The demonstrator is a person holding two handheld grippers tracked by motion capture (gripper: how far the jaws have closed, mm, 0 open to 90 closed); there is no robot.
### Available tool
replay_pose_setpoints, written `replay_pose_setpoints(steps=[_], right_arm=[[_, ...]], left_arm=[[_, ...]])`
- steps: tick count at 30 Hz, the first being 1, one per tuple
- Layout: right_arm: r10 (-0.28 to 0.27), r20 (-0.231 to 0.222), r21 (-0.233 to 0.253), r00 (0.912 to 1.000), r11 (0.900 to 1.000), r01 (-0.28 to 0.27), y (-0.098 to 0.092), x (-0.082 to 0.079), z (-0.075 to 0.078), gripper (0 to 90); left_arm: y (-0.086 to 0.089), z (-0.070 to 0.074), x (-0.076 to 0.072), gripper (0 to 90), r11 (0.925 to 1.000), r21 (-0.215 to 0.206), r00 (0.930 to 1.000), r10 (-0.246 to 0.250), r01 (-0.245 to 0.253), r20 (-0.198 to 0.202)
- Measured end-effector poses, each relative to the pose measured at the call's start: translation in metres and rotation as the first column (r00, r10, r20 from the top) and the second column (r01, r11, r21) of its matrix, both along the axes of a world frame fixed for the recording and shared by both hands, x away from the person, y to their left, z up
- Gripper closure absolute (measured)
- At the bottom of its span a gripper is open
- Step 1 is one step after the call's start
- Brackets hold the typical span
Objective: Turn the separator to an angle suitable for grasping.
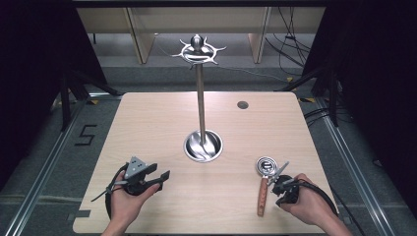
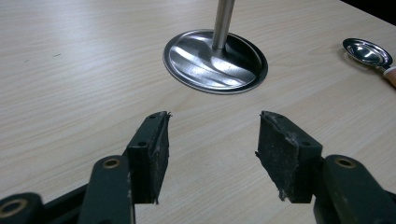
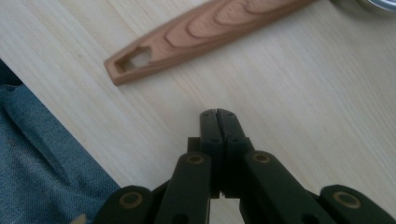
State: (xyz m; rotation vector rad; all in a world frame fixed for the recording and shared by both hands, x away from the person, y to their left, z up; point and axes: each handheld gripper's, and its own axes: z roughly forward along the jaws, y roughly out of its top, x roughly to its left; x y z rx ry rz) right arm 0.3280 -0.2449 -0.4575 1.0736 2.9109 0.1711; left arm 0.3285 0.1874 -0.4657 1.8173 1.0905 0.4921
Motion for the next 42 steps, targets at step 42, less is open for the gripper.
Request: replay_pose_setpoints(steps=[42], right_arm=[[0.109,0.043,0.077,0.9932,0.991,-0.112,0.087,0.054,-0.011,90.0]], left_arm=[[0.002,0.001,0.004,43.0,0.9999,-0.015,1.0000,-0.003,0.003,0.001]])
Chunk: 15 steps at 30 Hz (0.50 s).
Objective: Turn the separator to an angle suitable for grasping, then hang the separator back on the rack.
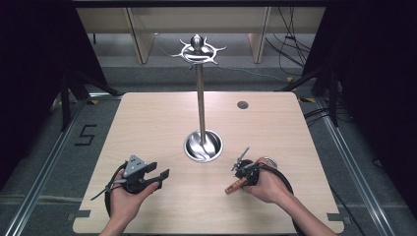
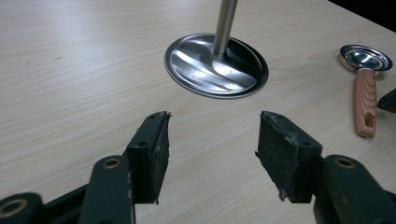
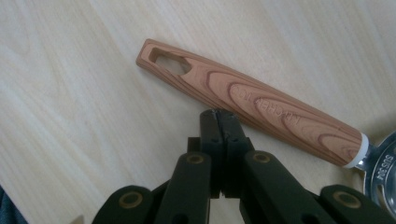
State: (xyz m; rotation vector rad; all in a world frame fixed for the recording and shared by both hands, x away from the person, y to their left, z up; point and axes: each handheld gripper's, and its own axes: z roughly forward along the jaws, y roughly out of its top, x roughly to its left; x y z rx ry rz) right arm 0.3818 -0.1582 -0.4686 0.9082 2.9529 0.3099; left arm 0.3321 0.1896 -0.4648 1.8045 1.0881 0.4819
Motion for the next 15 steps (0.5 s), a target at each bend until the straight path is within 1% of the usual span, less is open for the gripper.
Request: replay_pose_setpoints(steps=[2,3,4,5,7,8,9,10,11,12,13,14,15], right_arm=[[-0.010,0.003,-0.002,0.9999,1.000,0.010,0.001,0.000,0.001,90.0],[0.004,0.014,-0.001,0.9999,1.000,-0.004,0.002,0.000,0.001,90.0],[0.002,0.025,0.008,0.9997,1.000,-0.002,0.002,0.000,0.005,90.0],[-0.010,0.022,0.015,0.9997,1.000,0.009,0.002,-0.001,0.006,90.0],[0.014,0.046,0.018,0.9988,1.000,-0.015,-0.001,-0.001,0.012,86.0],[0.029,0.049,0.017,0.9984,0.999,-0.030,-0.003,-0.001,0.015,81.8],[0.029,0.049,0.017,0.9984,0.999,-0.030,-0.003,-0.001,0.015,81.8],[0.083,0.076,0.008,0.9937,0.996,-0.084,-0.007,0.001,0.021,75.0],[0.083,0.076,0.008,0.9937,0.996,-0.084,-0.007,0.001,0.021,75.0],[0.098,0.096,0.005,0.9906,0.995,-0.099,-0.010,0.002,0.022,72.2],[0.150,0.105,-0.021,0.9831,0.989,-0.148,-0.017,0.006,0.027,66.2],[0.150,0.105,-0.021,0.9831,0.989,-0.148,-0.017,0.006,0.027,66.2],[0.190,0.113,-0.035,0.9753,0.982,-0.187,-0.021,0.010,0.028,63.2]], left_arm=[[0.000,0.000,0.000,43.0,1.0000,-0.001,1.0000,0.001,-0.001,0.000],[0.001,0.000,0.000,43.0,1.0000,0.005,1.0000,-0.001,0.001,-0.001],[0.000,0.000,-0.001,43.0,1.0000,0.005,1.0000,0.005,-0.005,-0.005],[0.001,-0.001,-0.001,43.0,1.0000,0.006,1.0000,0.006,-0.006,-0.006],[0.002,-0.001,0.000,43.0,1.0000,0.009,1.0000,-0.002,0.002,-0.003],[0.002,-0.001,-0.001,43.0,1.0000,-0.001,0.9999,0.003,-0.003,-0.014],[0.002,-0.001,-0.001,43.0,1.0000,-0.001,0.9999,0.003,-0.003,-0.014],[0.003,0.000,-0.001,43.0,0.9998,0.017,1.0000,-0.004,0.004,0.000],[0.003,0.000,-0.001,43.0,0.9999,0.011,1.0000,-0.006,0.006,0.005],[0.003,0.000,-0.002,43.0,1.0000,0.007,1.0000,0.001,-0.001,0.000],[0.002,0.000,-0.002,43.0,1.0000,-0.003,1.0000,0.003,-0.003,-0.004],[0.002,0.001,-0.002,43.0,1.0000,-0.002,1.0000,0.000,0.000,-0.004],[0.003,0.001,-0.002,43.0,0.9999,0.009,1.0000,-0.007,0.007,0.007]])
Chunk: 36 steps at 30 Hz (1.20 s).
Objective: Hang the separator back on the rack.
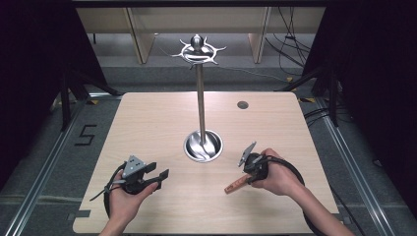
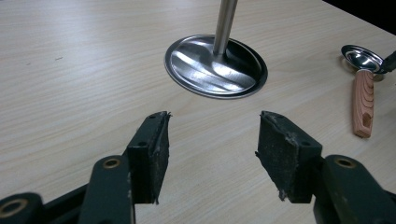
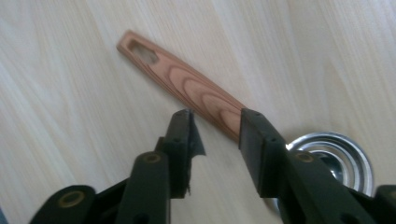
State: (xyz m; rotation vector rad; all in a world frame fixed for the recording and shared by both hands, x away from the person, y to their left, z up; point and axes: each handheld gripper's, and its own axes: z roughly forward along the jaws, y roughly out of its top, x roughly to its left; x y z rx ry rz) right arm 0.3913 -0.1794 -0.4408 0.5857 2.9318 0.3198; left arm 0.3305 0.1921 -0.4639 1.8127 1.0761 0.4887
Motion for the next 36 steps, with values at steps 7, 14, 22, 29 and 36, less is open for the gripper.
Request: replay_pose_setpoints(steps=[7,14,22,29,36], right_arm=[[0.126,0.025,-0.034,0.9917,0.992,-0.125,-0.004,0.011,-0.004,51.7],[0.215,0.016,-0.070,0.9765,0.974,-0.213,-0.002,0.016,-0.010,48.4],[0.250,0.020,-0.120,0.9680,0.962,-0.246,-0.003,0.028,-0.021,47.3],[0.266,0.012,-0.144,0.9639,0.954,-0.262,-0.003,0.029,-0.026,48.0],[0.315,-0.002,-0.165,0.9492,0.936,-0.311,0.004,0.028,-0.029,50.9]], left_arm=[[0.001,0.000,0.002,42.9,0.9997,0.022,0.9999,-0.007,0.007,0.010],[-0.002,-0.002,0.001,42.8,0.9999,0.011,0.9999,0.001,-0.001,-0.011],[-0.003,-0.002,0.001,42.8,1.0000,-0.005,0.9998,0.004,-0.005,-0.017],[-0.003,-0.003,0.001,42.8,1.0000,0.004,0.9998,0.002,-0.002,-0.022],[-0.003,-0.003,0.001,42.7,1.0000,0.005,0.9998,0.001,-0.001,-0.021]])
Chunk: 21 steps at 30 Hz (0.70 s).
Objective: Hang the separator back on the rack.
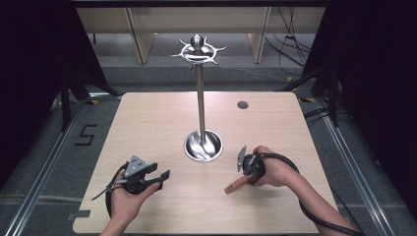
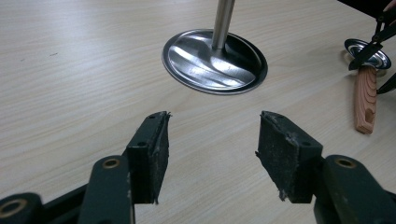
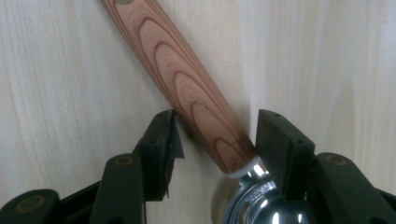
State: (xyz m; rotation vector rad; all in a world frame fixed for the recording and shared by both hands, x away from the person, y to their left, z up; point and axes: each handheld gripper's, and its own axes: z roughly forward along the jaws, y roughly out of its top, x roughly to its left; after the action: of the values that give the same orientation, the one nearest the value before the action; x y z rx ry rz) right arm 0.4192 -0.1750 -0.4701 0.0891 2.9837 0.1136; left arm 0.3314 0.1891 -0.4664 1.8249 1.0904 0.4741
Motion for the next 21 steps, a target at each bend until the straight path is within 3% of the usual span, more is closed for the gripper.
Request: replay_pose_setpoints(steps=[4,5,6,7,8,16,17,20,21], right_arm=[[0.003,-0.014,-0.016,0.9999,1.000,-0.003,0.0002,-0.0008,-0.0032,55.0],[-0.029,-0.017,-0.038,0.9994,0.999,0.028,0.0002,-0.0047,-0.0017,60.8],[-0.029,-0.017,-0.038,0.9994,0.999,0.028,0.0002,-0.0047,-0.0017,60.8],[0.011,-0.013,-0.019,0.9999,1.000,-0.011,0.0000,-0.0023,-0.0024,63.6],[0.010,-0.018,-0.010,0.9998,1.000,-0.010,0.0005,-0.0035,-0.0019,69.3],[-0.018,-0.028,-0.015,0.9994,1.000,0.018,0.0006,-0.0041,-0.0017,69.2],[-0.024,-0.025,-0.021,0.9994,0.999,0.024,0.0010,-0.0042,-0.0014,69.2],[-0.025,-0.028,-0.019,0.9993,1.000,0.024,0.0016,-0.0038,-0.0012,69.3],[-0.082,-0.034,-0.043,0.9961,0.996,0.081,0.0018,-0.0074,-0.0003,69.5]], left_arm=[[0.0008,0.0001,0.0005,42.7,1.0000,0.007,1.0000,-0.004,0.004,0.007],[0.0002,0.0000,0.0002,42.8,1.0000,0.002,1.0000,-0.003,0.003,0.000],[0.0002,0.0000,0.0002,42.8,1.0000,0.002,1.0000,-0.003,0.003,0.000],[-0.0002,0.0001,0.0000,42.8,1.0000,0.002,1.0000,-0.002,0.002,-0.001],[-0.0004,-0.0001,0.0002,42.8,1.0000,0.000,1.0000,-0.004,0.004,0.002],[-0.0005,-0.0001,0.0003,42.7,1.0000,0.005,1.0000,-0.001,0.001,0.005],[0.0010,0.0002,0.0013,42.8,0.9996,0.025,0.9998,-0.015,0.015,0.012],[-0.0002,0.0002,0.0001,42.8,1.0000,0.010,1.0000,-0.002,0.002,0.004],[-0.0005,-0.0001,-0.0002,42.8,1.0000,0.000,1.0000,0.001,-0.001,-0.001]])
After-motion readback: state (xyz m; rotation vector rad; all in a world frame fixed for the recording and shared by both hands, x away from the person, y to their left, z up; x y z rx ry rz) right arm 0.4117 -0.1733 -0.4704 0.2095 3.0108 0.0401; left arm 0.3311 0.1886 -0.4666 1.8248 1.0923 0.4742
